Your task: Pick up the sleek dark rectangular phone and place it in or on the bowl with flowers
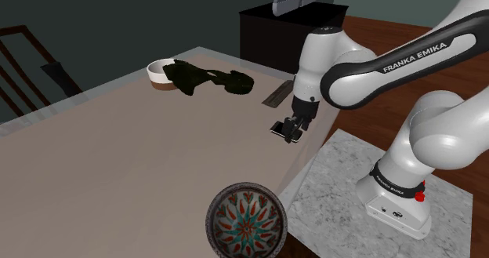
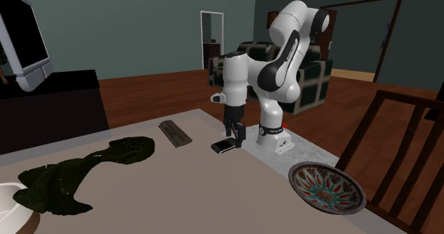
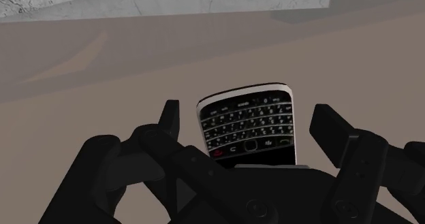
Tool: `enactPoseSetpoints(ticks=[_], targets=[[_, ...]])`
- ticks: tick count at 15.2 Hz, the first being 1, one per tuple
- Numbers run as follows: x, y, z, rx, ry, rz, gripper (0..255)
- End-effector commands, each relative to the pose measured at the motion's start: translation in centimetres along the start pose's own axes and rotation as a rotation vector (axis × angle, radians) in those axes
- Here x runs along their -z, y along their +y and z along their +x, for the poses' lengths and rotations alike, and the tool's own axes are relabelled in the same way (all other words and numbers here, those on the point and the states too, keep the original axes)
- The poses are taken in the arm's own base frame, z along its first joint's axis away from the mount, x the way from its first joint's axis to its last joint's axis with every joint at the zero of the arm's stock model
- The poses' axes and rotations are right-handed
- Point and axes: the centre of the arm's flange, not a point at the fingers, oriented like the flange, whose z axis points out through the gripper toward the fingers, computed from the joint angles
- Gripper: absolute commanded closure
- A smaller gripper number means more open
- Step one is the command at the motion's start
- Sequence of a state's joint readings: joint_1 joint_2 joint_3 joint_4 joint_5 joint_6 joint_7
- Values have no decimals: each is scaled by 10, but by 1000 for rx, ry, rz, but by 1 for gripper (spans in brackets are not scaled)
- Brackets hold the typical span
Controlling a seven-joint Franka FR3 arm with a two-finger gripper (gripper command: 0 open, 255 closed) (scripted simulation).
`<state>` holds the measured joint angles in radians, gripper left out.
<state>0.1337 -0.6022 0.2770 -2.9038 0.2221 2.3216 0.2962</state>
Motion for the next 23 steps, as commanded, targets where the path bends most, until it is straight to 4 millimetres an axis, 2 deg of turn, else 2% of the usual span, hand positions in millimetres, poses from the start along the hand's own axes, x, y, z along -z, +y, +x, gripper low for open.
enactPoseSetpoints(ticks=[1,6,7,16,23], targets=[[-2,-1,1,0,0,0,0],[-2,-1,1,0,0,0,0],[-2,-1,1,0,0,0,255],[-2,-1,1,0,0,0,255],[35,-1,1,0,0,0,255]])
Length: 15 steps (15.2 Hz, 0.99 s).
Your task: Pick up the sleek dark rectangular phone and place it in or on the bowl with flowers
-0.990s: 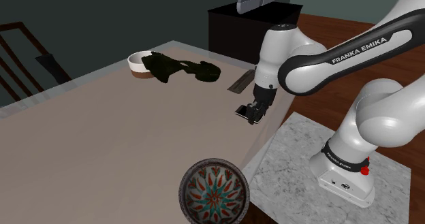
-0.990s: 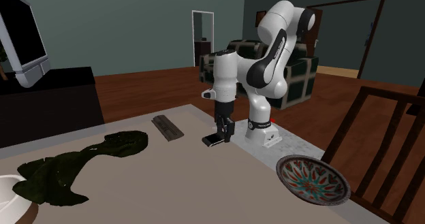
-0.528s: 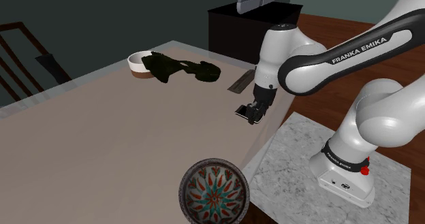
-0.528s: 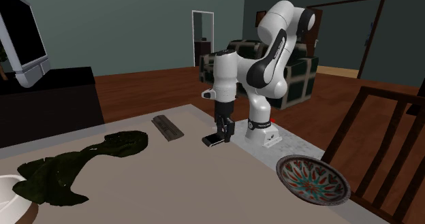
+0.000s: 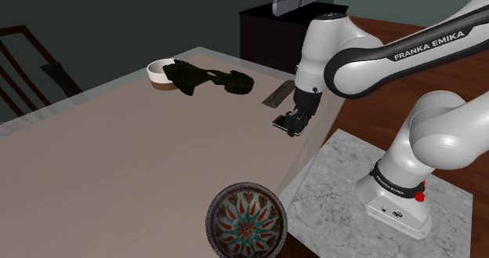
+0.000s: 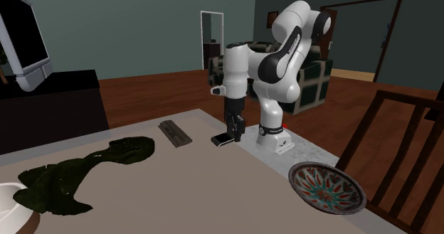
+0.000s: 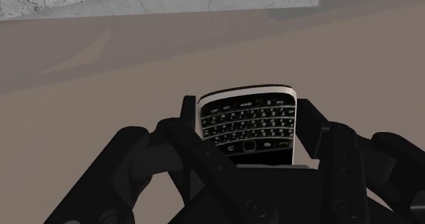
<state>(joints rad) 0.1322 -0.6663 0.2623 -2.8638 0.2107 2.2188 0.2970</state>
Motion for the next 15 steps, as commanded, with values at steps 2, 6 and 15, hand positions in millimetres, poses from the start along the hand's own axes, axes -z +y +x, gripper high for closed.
enactPoseSetpoints(ticks=[2,6,15], targets=[[17,-1,1,0,0,0,255],[38,-2,1,0,0,0,255],[86,-2,2,0,0,0,255]])
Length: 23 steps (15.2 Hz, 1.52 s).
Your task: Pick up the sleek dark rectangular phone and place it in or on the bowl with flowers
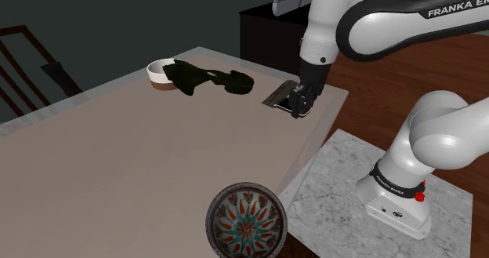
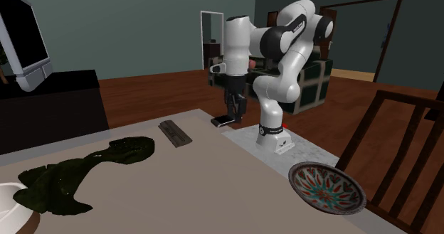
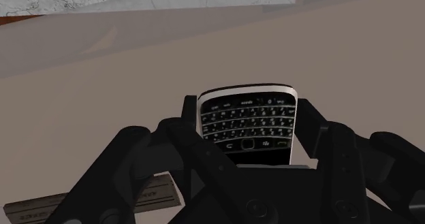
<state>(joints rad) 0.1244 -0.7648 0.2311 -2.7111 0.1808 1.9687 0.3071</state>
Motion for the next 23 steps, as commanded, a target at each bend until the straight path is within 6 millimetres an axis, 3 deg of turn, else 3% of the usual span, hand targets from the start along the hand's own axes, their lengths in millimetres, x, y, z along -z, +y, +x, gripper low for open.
enactPoseSetpoints(ticks=[1,2,23], targets=[[11,2,0,0,0,0,255],[13,2,0,0,0,0,255],[16,-252,-112,0,0,0,255]])
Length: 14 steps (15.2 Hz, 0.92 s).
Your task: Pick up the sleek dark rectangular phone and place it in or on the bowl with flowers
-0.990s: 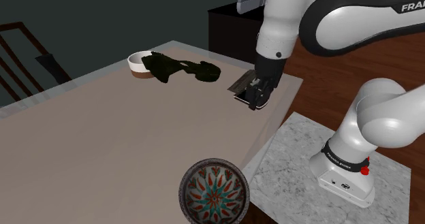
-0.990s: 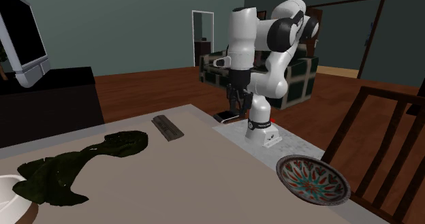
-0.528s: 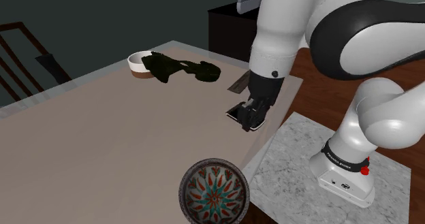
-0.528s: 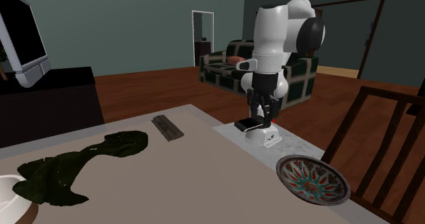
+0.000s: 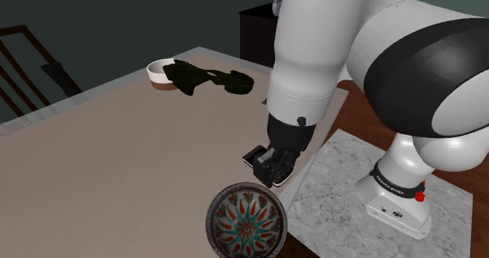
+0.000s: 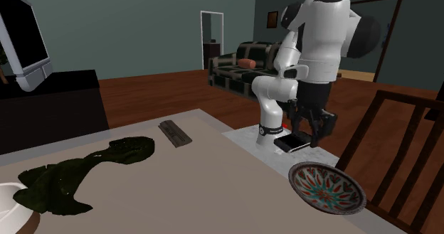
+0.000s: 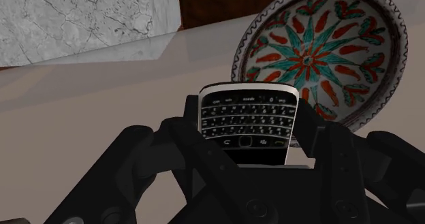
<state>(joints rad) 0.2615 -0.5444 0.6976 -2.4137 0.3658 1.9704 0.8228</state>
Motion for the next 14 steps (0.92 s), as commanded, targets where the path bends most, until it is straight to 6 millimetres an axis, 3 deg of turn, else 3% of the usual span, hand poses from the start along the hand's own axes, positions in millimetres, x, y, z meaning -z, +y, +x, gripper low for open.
enactPoseSetpoints(ticks=[1,5,14], targets=[[3,-27,-10,-1,-1,1,255],[4,-79,-33,-1,-1,1,255],[-44,-78,-34,-1,-1,1,255]])
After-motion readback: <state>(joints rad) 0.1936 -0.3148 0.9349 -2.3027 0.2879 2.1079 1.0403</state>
